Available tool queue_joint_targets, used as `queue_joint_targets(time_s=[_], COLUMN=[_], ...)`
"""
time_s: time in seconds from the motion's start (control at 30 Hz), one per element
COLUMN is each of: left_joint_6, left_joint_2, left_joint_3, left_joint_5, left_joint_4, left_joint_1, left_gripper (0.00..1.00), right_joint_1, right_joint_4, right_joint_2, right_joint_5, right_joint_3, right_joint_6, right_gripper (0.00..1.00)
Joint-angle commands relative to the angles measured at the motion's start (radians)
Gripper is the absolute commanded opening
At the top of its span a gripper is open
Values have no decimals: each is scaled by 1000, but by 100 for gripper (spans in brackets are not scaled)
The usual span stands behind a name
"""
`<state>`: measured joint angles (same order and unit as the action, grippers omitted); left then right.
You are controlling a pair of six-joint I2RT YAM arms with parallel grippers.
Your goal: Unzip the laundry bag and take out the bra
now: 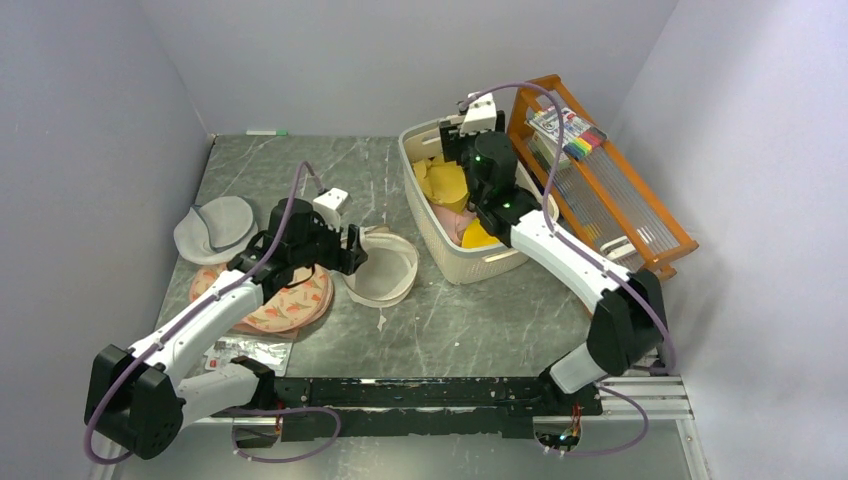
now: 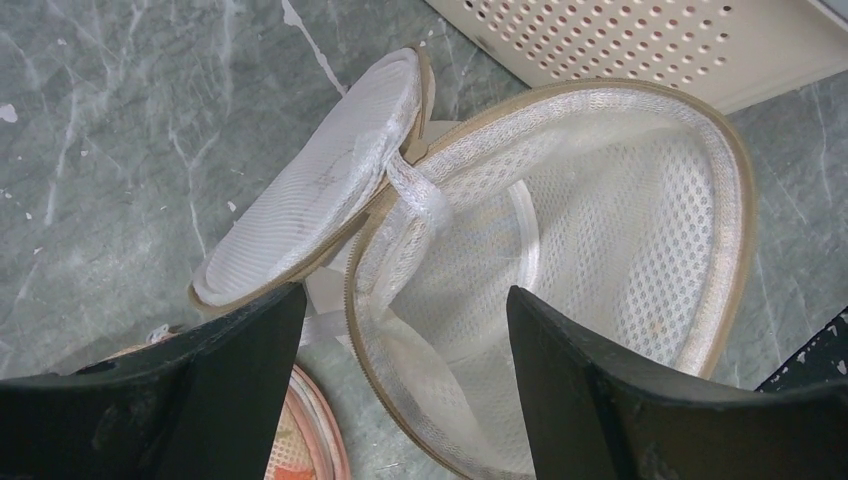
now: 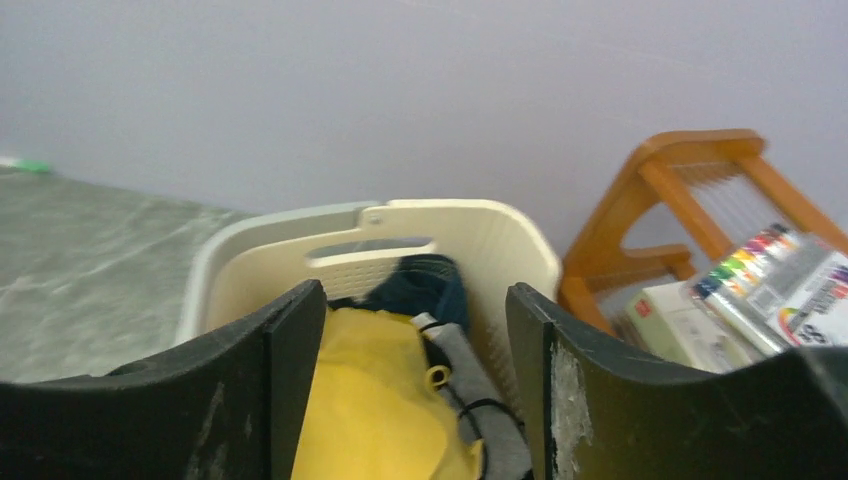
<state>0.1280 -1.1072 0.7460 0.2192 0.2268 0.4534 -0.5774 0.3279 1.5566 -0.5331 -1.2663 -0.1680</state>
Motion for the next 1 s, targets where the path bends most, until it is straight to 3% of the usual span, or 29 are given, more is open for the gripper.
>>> queue_joint_targets(time_s=[0.0,0.13,0.3,0.47,0.57,0.63,0.83,0.97], left_joint_6=[1,12,57,178,351,475,691,895], left_joint_2=[34,29,48,69,61,40,-86,-188], left_joint_3=[39,53,48,50,64,80,64,-14], left_joint_5=[-4,0,8,-80,-251,-316,38,233], left_joint_4=[6,8,-18,8,97,174,203,51], left_joint_1=[0,-16,-64,-92,-126,-185,-396,-433], left_gripper=[85,85,88,93,99,96,96,96], right_joint_1=[4,4,2,2,2,2,2,2], right_joint_4=[-91,-56,-77,-157,-155,-133,-110,-95], right_joint_2=[-116,-183,-191,-215,-249,-269,-287,-302], right_joint_5=[283,545,699,657,581,545,491,467], right_joint_3=[59,136,167,205,247,283,324,338], right_joint_6=[149,266,308,207,165,142,104,88], right_gripper=[71,85,90,91,92,92,92,92])
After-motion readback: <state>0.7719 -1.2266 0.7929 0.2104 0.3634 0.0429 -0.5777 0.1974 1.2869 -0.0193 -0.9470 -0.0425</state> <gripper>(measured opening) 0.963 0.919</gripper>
